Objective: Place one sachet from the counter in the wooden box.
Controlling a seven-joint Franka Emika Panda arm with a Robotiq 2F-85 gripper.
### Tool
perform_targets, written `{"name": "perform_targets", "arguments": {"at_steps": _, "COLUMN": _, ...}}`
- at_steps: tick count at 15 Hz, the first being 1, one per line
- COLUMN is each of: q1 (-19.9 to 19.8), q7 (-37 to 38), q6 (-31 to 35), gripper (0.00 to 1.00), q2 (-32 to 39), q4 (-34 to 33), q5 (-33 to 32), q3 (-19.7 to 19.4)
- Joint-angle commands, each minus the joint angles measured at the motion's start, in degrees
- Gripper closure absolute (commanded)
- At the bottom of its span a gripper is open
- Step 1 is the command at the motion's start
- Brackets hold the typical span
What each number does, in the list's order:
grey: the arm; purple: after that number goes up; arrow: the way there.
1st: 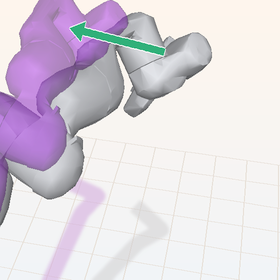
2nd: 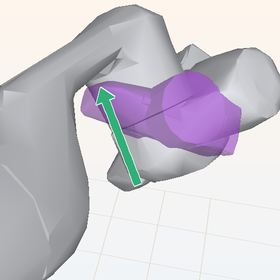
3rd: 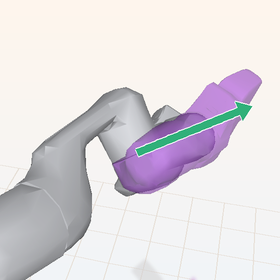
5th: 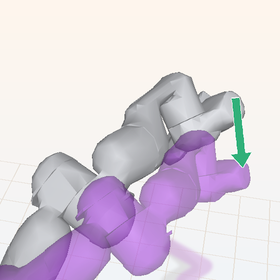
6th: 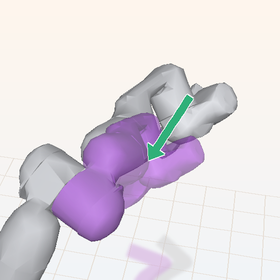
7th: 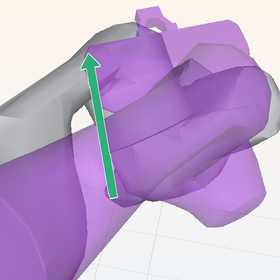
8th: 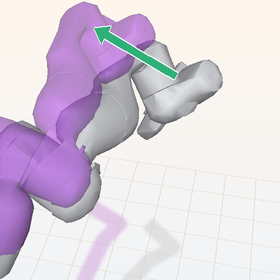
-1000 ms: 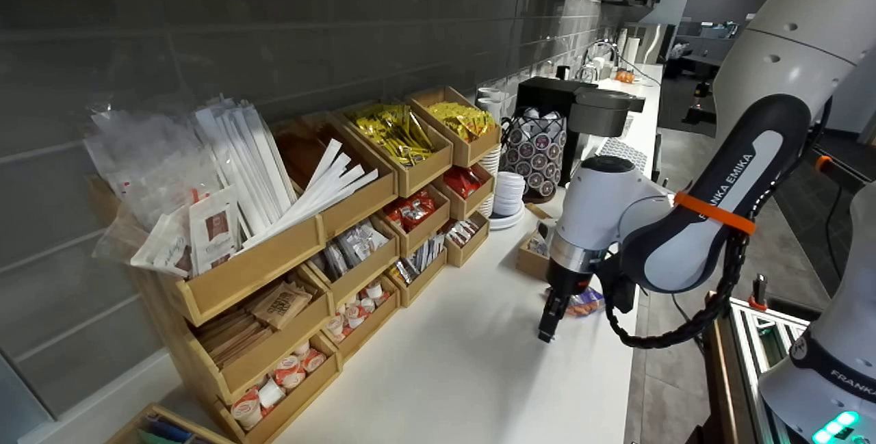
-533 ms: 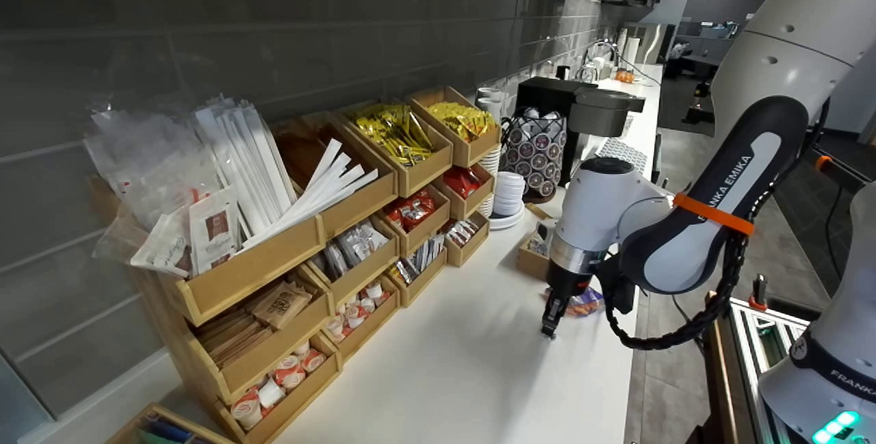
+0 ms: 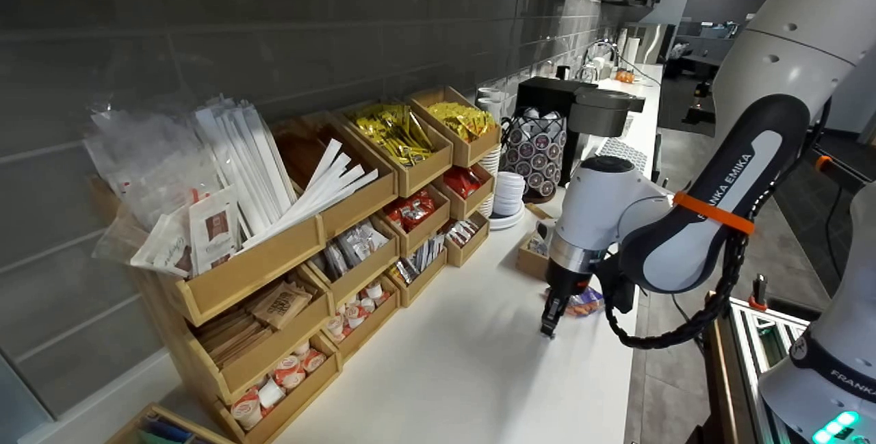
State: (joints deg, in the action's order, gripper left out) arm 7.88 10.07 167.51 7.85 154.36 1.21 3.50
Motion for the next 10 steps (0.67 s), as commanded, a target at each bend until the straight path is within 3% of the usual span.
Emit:
{"name": "perform_targets", "arguments": {"at_steps": 1, "q1": -1.8, "q7": -3.2, "q6": -1.5, "gripper": 0.99, "q2": -4.4, "q4": 1.6, "q5": 4.0, "q3": 2.0}}
{"name": "perform_targets", "arguments": {"at_steps": 10, "q1": -5.7, "q7": -2.6, "q6": -5.0, "gripper": 0.99, "q2": -12.9, "q4": 0.6, "q5": 3.5, "q3": -2.0}}
